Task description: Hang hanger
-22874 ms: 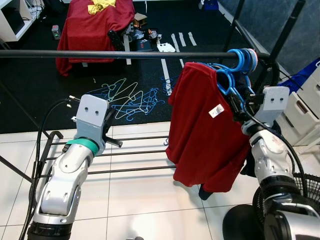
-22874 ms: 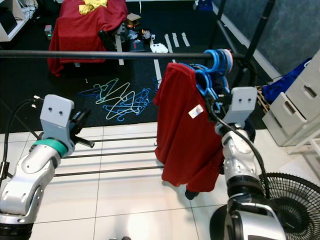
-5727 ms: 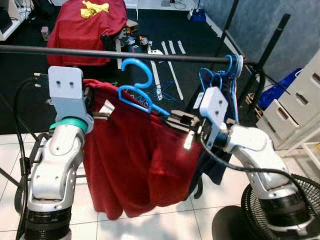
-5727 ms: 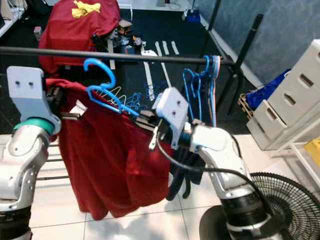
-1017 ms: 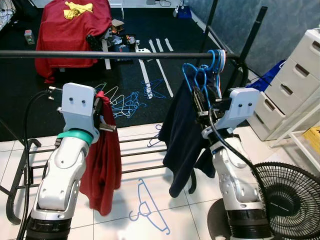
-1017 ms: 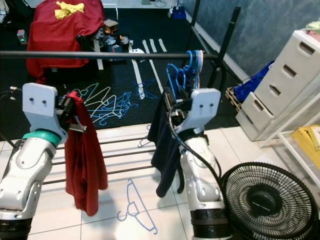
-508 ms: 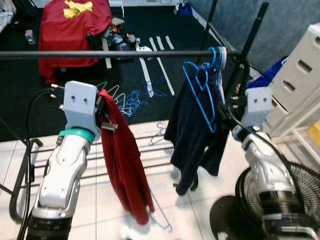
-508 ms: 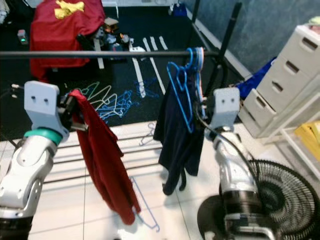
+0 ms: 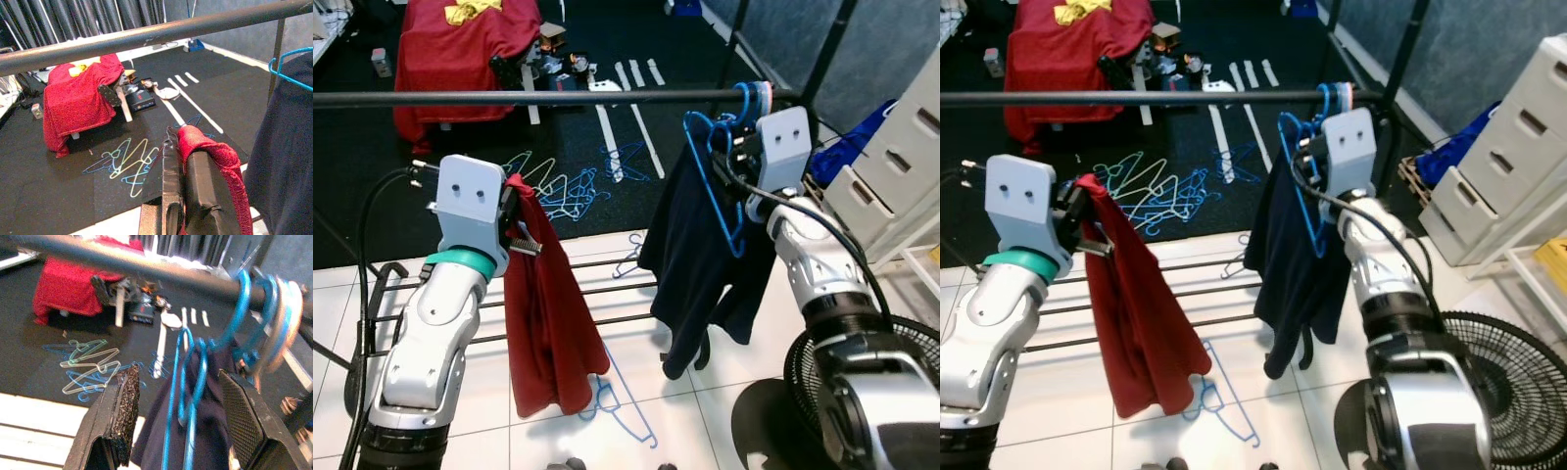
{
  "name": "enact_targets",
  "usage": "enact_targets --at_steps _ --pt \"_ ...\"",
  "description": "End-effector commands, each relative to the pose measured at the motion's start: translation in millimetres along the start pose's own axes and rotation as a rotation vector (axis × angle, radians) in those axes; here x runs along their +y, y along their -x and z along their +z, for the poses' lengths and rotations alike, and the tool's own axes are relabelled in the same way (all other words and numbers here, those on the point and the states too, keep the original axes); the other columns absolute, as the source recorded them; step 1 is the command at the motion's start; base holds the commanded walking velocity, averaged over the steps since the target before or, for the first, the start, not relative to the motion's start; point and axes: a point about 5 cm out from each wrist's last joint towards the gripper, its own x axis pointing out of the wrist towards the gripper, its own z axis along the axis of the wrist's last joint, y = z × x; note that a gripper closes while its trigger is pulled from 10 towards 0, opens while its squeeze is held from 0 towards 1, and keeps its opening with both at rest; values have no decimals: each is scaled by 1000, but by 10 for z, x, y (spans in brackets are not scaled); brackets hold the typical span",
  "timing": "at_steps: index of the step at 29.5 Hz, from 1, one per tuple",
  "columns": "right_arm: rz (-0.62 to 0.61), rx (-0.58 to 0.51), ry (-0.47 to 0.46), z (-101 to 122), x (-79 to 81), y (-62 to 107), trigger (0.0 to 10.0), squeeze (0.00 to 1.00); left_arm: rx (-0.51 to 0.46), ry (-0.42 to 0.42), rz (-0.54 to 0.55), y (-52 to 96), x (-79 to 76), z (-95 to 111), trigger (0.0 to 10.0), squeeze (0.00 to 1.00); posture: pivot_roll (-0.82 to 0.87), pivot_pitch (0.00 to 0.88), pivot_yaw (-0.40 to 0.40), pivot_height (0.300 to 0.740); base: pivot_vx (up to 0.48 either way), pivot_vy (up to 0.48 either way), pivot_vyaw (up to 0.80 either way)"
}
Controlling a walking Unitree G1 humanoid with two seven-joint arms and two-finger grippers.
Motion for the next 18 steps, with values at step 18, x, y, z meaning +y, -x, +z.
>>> enact_targets --at_steps 18 --pt "-93 122 4 -254 -121 19 10000 0 4 -39 -9 82 58 81 10000 0 123 177 111 740 0 0 0"
